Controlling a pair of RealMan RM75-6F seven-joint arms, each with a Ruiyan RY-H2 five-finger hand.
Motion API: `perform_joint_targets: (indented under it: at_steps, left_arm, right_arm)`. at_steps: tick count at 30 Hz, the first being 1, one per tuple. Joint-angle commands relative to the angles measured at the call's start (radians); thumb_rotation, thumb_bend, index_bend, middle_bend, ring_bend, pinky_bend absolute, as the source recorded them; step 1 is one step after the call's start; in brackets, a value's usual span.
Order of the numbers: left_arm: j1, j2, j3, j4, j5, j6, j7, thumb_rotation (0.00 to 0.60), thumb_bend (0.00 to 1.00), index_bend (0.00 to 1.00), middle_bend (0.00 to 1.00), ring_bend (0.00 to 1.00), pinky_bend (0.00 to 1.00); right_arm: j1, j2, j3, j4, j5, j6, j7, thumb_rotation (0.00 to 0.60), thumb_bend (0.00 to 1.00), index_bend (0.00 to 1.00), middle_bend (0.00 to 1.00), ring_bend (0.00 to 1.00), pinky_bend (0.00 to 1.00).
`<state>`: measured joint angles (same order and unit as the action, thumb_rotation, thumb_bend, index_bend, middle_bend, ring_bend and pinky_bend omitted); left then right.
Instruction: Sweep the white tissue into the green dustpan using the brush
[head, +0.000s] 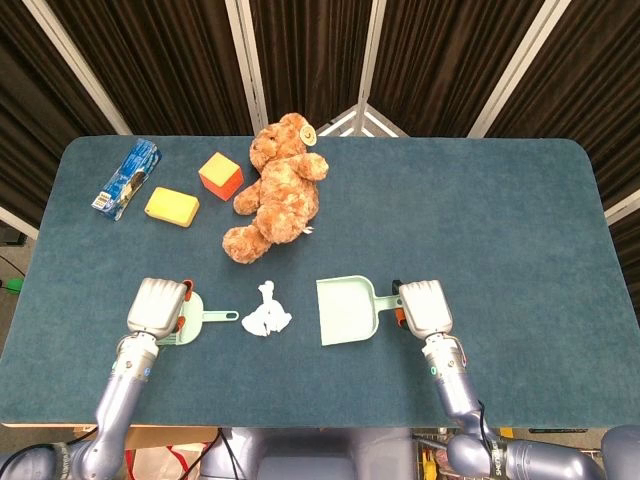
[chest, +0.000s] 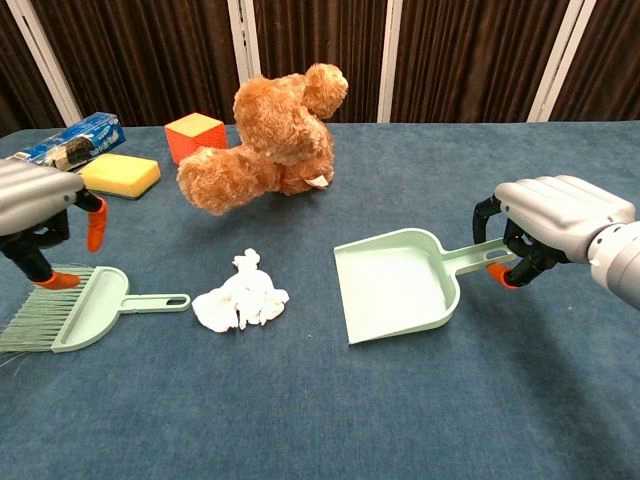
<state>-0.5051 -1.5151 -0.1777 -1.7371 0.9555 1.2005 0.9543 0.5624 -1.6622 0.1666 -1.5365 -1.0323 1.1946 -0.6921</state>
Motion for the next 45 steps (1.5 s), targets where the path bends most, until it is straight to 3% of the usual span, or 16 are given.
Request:
perform_joint_targets:
  at_steps: [1,17,41,45]
  left_arm:
    - [-0.027,-0.038,-0.005,0.031,-0.042,0.006,0.017,0.600,0.33,0.52,0.98,0.97,1.00]
    - [-0.078,-0.110,0.027,0.072,-0.139,0.023,0.032,0.600,0.36,0.46,0.98,0.98,1.00]
    - [-0.126,-0.199,0.057,0.157,-0.201,0.023,0.012,0.600,0.43,0.50,0.98,0.98,1.00]
    - [-0.127,-0.196,0.058,0.157,-0.197,0.028,0.001,0.600,0.47,0.55,0.99,0.98,1.00]
  right_arm:
    - [0.000,0.000,0.000,0.003,0.000,0.000,0.005,0.600,0.46,0.56,0.92,0.91,0.83]
    - [-0.009,0.004,-0.013,0.012,-0.004,0.003,0.028,0.600,0.46,0.56,0.92,0.91,0.83]
    - [0.003,0.002,-0.005,0.043,0.011,-0.018,0.040,0.600,0.46,0.56,0.92,0.91,0.83]
    - [-0.001,0.006,-0.009,0.037,0.008,-0.016,0.044,0.600,0.46,0.56,0.92,0.91,0.83]
